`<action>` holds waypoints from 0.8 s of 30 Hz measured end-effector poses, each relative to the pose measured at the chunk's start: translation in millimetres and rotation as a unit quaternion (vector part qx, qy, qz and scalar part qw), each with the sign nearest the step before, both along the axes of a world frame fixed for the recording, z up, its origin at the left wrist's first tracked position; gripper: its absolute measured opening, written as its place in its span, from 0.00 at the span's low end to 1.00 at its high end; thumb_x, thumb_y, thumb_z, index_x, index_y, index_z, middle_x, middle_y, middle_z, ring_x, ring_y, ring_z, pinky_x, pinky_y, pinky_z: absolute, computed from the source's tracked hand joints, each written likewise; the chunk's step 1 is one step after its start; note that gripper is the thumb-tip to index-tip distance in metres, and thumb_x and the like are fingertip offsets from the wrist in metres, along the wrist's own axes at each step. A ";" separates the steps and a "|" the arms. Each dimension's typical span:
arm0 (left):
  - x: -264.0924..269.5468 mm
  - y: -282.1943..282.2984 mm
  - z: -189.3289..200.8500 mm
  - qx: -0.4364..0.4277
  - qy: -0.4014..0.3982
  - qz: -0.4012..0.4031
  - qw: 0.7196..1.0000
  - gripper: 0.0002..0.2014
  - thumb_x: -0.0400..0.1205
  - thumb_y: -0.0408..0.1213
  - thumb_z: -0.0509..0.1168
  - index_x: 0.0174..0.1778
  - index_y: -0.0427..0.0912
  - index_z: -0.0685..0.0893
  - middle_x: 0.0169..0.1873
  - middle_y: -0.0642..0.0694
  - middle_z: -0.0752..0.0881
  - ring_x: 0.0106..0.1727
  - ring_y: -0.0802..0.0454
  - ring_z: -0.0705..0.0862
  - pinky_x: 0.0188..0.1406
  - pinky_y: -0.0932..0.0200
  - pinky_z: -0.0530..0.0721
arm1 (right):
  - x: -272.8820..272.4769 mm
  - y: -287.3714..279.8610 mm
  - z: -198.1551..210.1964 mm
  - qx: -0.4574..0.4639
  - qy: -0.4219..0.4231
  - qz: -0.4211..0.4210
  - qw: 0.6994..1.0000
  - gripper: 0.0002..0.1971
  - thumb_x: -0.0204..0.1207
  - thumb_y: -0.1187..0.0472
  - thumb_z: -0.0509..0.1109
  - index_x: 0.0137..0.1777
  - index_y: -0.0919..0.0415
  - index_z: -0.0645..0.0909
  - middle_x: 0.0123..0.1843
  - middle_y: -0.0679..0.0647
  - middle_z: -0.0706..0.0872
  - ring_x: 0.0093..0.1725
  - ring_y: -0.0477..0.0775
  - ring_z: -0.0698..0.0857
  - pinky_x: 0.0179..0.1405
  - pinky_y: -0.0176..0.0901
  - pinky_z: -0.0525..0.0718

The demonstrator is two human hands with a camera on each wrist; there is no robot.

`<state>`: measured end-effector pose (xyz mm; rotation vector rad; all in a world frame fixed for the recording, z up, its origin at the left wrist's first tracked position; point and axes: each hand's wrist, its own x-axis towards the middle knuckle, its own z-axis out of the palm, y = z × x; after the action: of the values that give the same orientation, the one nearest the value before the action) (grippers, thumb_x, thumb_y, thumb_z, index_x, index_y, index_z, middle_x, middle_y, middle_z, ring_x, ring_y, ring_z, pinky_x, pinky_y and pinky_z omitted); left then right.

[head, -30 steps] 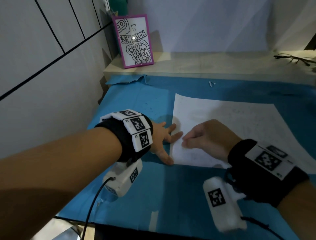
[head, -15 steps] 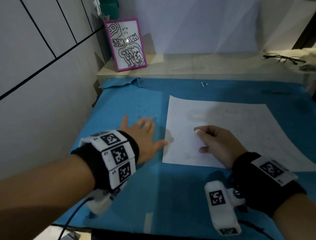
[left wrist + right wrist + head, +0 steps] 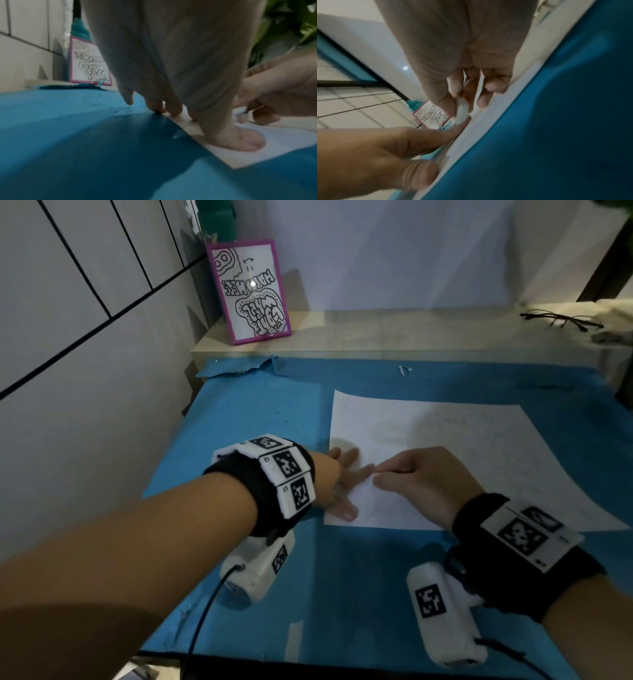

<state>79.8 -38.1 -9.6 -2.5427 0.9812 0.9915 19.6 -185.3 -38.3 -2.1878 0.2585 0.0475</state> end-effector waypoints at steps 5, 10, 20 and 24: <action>-2.1 -1.3 0.6 0.009 -0.011 0.000 1.000 0.40 0.84 0.54 0.59 0.82 0.59 0.36 0.82 0.50 0.32 0.84 0.46 0.38 0.78 0.40 0.46 | 1.3 3.7 12.0 -0.071 0.089 0.067 0.991 0.04 0.63 0.59 0.79 0.34 0.59 0.89 0.36 0.50 0.90 0.35 0.44 0.83 0.32 0.27 0.77; -3.3 -4.5 3.7 0.026 -0.017 -0.007 0.999 0.39 0.84 0.54 0.58 0.83 0.57 0.39 0.82 0.50 0.32 0.84 0.47 0.39 0.78 0.40 0.45 | 8.1 10.6 22.5 -0.098 0.112 0.062 0.987 0.06 0.61 0.61 0.78 0.34 0.63 0.88 0.33 0.53 0.88 0.37 0.51 0.84 0.37 0.41 0.81; 2.7 -1.4 -2.2 0.008 -0.016 0.002 1.000 0.38 0.83 0.55 0.61 0.83 0.59 0.44 0.83 0.53 0.35 0.84 0.48 0.41 0.77 0.42 0.49 | 12.7 24.7 32.2 -0.168 0.182 0.103 0.963 0.06 0.66 0.61 0.73 0.35 0.65 0.85 0.32 0.53 0.84 0.33 0.49 0.78 0.30 0.34 0.75; 0.0 -5.5 2.1 0.034 -0.022 -0.009 0.999 0.38 0.85 0.54 0.58 0.83 0.58 0.39 0.83 0.50 0.34 0.84 0.46 0.40 0.77 0.42 0.48 | 18.8 11.0 34.0 -0.217 0.160 0.055 0.961 0.09 0.63 0.60 0.77 0.39 0.65 0.90 0.42 0.56 0.91 0.43 0.54 0.87 0.45 0.43 0.84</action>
<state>79.8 -43.6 -7.6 -2.4839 0.9415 0.9443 38.5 -174.3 -4.3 -2.6263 0.3547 0.4479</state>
